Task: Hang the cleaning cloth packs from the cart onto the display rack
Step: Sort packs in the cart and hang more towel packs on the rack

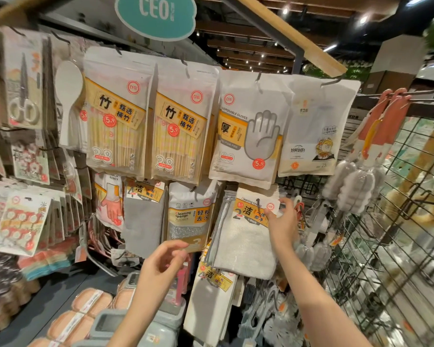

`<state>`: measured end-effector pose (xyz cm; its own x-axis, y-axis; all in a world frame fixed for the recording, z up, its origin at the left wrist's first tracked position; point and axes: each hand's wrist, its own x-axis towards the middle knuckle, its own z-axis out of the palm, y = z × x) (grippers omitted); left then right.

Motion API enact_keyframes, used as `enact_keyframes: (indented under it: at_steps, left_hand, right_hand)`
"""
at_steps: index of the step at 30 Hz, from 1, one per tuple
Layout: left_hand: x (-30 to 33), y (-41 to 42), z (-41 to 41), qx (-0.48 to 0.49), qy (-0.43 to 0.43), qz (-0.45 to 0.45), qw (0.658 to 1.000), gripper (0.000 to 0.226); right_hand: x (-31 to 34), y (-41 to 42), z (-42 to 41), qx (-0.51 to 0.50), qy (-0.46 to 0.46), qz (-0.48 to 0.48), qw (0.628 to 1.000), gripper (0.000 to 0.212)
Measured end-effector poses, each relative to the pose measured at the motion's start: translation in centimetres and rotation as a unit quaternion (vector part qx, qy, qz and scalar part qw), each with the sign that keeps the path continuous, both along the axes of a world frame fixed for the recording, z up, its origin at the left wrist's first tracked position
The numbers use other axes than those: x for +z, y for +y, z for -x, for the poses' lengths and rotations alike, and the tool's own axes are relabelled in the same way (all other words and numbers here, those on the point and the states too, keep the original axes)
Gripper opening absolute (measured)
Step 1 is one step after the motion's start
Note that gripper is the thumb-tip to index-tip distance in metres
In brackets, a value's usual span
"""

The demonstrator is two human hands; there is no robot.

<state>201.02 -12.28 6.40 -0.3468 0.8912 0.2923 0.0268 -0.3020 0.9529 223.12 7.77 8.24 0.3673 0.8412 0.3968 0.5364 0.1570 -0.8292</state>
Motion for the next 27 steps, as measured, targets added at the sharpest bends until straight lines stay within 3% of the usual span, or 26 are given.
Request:
enact_keyframes:
  at_steps: [7, 11, 21, 27]
  left_hand:
    - [-0.1, -0.4, 2.0, 0.008, 0.006, 0.004, 1.000, 0.019]
    - [0.1, -1.0, 2.6, 0.006, 0.034, 0.010, 0.999, 0.019]
    - [0.9, -3.7, 3.9, 0.030, 0.108, 0.018, 0.994, 0.017]
    - [1.0, -6.3, 3.4, 0.056, 0.196, 0.024, 0.979, 0.025]
  right_hand:
    - [0.4, 0.3, 0.8, -0.032, -0.030, 0.006, 0.999, 0.037]
    - [0.5, -0.3, 0.3, -0.021, -0.083, 0.047, 0.995, 0.046]
    - [1.5, -6.6, 0.1, 0.110, -0.147, -0.001, 0.983, 0.055]
    - [2.0, -12.1, 2.5, 0.214, -0.218, -0.027, 0.952, 0.052]
